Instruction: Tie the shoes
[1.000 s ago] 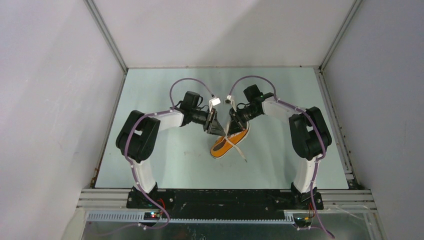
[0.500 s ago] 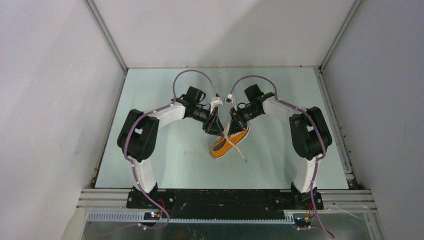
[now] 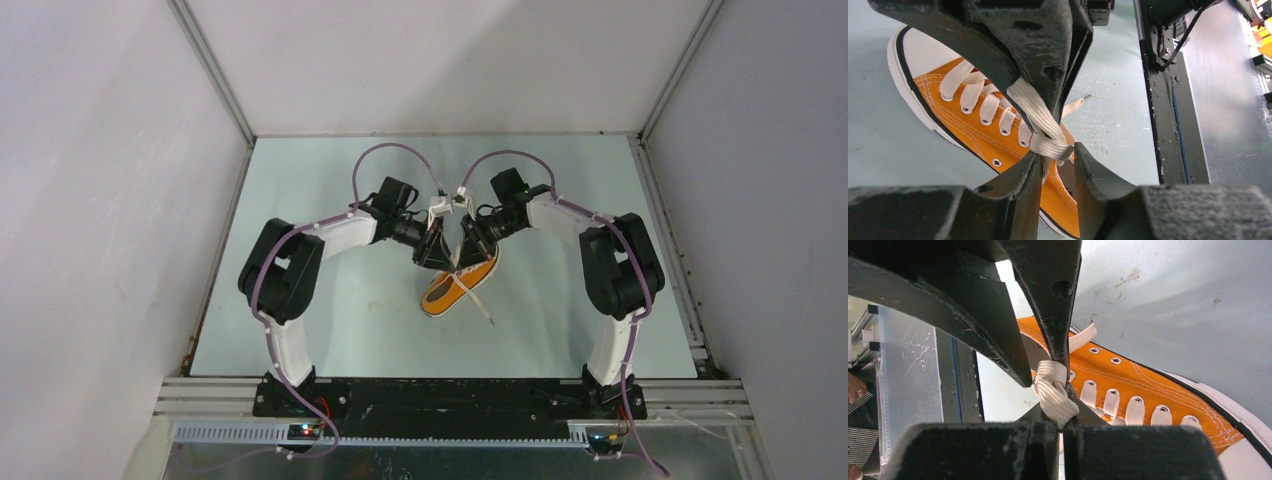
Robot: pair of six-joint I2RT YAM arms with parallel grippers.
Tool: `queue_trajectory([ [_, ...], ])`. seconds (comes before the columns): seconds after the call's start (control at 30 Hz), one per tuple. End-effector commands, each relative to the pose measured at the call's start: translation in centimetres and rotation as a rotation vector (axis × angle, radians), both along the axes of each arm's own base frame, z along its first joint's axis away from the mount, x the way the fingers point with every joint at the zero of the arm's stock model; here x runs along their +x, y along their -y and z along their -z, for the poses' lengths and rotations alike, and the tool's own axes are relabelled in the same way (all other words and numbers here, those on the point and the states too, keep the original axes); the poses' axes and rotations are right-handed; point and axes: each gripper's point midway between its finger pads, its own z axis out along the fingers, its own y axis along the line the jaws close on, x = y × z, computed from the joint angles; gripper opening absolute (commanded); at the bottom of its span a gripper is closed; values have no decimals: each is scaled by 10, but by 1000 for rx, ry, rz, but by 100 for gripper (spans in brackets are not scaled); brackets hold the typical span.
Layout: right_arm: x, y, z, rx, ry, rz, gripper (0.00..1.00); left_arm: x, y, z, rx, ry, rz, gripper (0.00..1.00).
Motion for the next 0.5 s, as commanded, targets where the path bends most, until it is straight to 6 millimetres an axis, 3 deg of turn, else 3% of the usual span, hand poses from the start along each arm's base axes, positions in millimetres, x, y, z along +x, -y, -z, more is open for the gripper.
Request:
queue_trajectory([
  [0.0,4,-4,-8,25,6,-2,0,-1,8,-8,-45,10,32,31],
  [0.27,4,-4,-8,23,6,-1,0,-19,6,-5,-21,54,153,34],
  [0.47,4,-5,-8,19,10,-2,0,-25,6,-2,3,41,165,26],
])
